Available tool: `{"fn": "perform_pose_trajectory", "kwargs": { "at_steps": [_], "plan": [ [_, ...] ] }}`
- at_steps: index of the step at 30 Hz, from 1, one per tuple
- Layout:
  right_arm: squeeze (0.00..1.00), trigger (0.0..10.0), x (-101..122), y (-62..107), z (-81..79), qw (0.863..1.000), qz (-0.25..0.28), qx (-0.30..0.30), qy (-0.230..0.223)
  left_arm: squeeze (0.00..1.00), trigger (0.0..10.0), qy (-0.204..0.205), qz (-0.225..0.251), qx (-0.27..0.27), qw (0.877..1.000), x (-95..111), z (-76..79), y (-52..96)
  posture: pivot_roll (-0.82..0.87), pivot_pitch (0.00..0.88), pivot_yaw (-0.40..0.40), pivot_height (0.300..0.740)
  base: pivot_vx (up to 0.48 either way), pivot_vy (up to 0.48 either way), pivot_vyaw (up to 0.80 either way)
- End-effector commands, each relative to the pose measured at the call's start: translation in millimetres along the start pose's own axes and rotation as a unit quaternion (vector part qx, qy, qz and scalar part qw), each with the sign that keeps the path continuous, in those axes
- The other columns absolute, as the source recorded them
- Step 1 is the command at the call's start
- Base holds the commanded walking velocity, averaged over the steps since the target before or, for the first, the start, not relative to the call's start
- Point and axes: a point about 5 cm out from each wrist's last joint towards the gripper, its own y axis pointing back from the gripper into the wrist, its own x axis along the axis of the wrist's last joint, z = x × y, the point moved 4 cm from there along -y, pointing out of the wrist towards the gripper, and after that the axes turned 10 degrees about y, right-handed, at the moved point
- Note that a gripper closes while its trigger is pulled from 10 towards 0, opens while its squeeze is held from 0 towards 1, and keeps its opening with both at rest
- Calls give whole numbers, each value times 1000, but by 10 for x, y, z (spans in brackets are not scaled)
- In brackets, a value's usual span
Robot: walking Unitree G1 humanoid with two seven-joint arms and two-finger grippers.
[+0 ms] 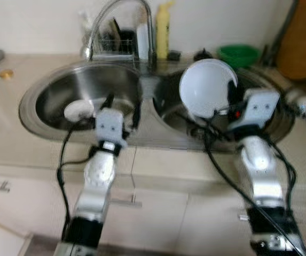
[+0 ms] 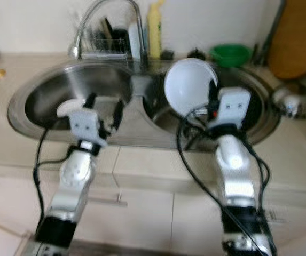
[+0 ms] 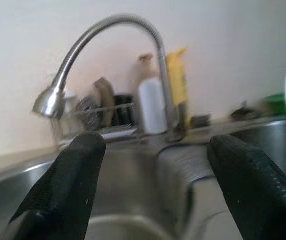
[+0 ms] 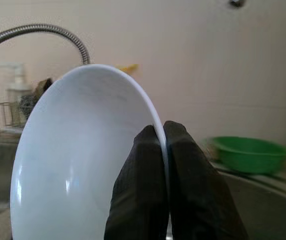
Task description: Kitchen organization
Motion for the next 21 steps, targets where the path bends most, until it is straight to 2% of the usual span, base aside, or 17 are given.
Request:
{"fn": "perform_pose_trajectory", "kwargs": {
  "at_steps": [1,4,6,10,11,12,17,18,19,20,21],
  "plan": [
    [0,0,-73,-1,119,999,-22,-20,20,0,10000,3,2,-5,1000,11,50,-12,-84,0,24,740,0,0,0],
    [0,0,-140,1,151,998,-41,-27,30,0,10000,3,1,-6,1000,8,54,-10,-84,0,24,740,0,0,0],
    [0,0,-286,6,242,994,-83,-49,44,0,10000,3,1,-8,1000,7,60,-11,-84,0,22,740,0,0,0],
    [0,0,-381,13,331,990,-112,-70,53,0,10000,4,1,-9,1000,7,62,-10,-84,0,21,740,0,0,0],
    [0,6941,-410,15,355,988,-122,-76,54,0,10000,4,1,-9,1000,7,62,-9,-84,0,21,740,0,0,0],
    [0,10000,-437,11,367,987,-132,-78,55,0,10000,4,1,-9,1000,6,63,-9,-85,0,21,740,0,0,0],
    [0,10000,-485,5,350,984,-148,-69,65,0,10000,4,0,-11,1000,2,73,-6,-87,0,21,740,0,0,0],
    [255,10000,-506,12,322,984,-154,-58,68,0,10000,3,-1,-11,1000,0,74,-5,-87,0,21,740,0,0,0],
    [255,10000,-519,18,303,984,-157,-51,69,0,10000,3,-1,-12,1000,-2,73,-5,-87,0,21,740,0,0,0],
    [824,10000,-543,27,284,983,-164,-44,72,0,10000,3,-1,-12,1000,-3,73,-5,-87,0,21,740,0,0,0],
    [1000,10000,-594,44,234,981,-177,-26,74,0,10000,3,-2,-12,1000,-4,74,-6,-89,0,21,740,0,0,0]
  ]
}}
